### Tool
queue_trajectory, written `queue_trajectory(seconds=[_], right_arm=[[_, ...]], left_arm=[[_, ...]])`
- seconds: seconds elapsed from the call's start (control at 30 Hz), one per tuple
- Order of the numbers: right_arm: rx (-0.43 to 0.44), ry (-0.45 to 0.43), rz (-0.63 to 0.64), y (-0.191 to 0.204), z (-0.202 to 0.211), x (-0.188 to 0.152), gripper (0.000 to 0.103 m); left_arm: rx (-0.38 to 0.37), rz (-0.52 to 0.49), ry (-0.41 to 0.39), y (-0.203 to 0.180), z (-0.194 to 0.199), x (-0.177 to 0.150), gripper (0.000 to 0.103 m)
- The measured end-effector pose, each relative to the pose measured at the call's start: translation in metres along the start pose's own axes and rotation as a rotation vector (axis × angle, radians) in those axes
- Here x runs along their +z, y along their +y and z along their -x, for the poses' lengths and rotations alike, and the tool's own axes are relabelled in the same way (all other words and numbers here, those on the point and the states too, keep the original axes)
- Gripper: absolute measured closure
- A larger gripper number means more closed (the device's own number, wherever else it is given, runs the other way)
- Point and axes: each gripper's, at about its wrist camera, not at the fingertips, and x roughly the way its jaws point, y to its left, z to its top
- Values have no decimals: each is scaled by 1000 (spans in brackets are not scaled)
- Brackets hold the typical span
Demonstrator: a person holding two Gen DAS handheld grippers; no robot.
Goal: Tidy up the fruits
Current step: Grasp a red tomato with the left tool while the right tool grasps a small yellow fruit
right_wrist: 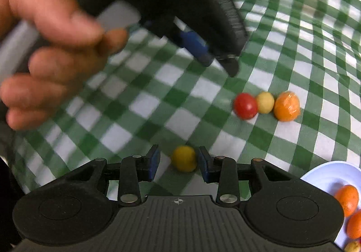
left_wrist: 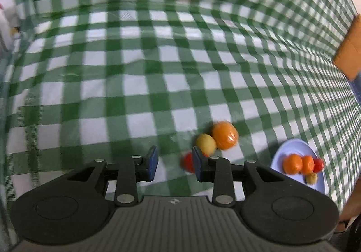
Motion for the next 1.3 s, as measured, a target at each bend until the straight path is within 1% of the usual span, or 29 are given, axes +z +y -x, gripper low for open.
queue_trajectory(seconds=[0.07, 0.17, 0.27, 0.4, 0.43, 0.47, 0.5, 0.57, 0.73, 0.8, 0.87, 0.9, 0.97, 1.03, 1.17, 1.3], right_arm=[[8, 3, 28, 2, 1, -4, 76], [16, -9, 11, -4, 9, -4, 76], [-20, -21, -40, -19, 14, -6, 76], [-72, -19, -104, -35, 20, -7, 76], [-81, -17, -111, -38, 21, -7, 76], [-91, -14, -117, -39, 21, -7, 76], [-97, -12, -121, -41, 22, -8, 76], [-105, -9, -129, -42, 23, -7, 76], [-124, -32, -155, -43, 28, -2, 76], [-134, -32, -163, -43, 28, -1, 76], [-134, -10, -160, -42, 25, -1, 76], [-138, 3, -151, -41, 22, -2, 76], [-150, 2, -139, -37, 21, -1, 76], [-148, -1, -154, -39, 23, 1, 76], [-163, -22, -166, -38, 24, 5, 76], [-176, -39, -172, -35, 34, 7, 76]], left_arm=[[-13, -19, 14, -6, -7, -2, 57], [-14, -35, 37, -13, -18, -2, 55], [-3, -35, 58, -14, -28, -5, 55], [4, -65, 70, -23, -35, -8, 55], [11, -73, 71, -26, -38, -8, 59], [21, -78, 71, -29, -40, -6, 68], [26, -78, 70, -29, -41, -6, 68], [35, -76, 64, -27, -38, -4, 68], [70, -65, 15, -18, -19, 1, 68], [94, -62, 35, -13, -24, 0, 68], [107, -79, 68, -13, -32, -4, 68], [112, -90, 62, -14, -32, -5, 67], [97, -75, 54, -15, -28, -3, 68], [84, -61, 33, -15, -21, 1, 68], [84, -64, 13, -21, -13, 3, 68], [83, -79, 1, -25, -6, 4, 68]])
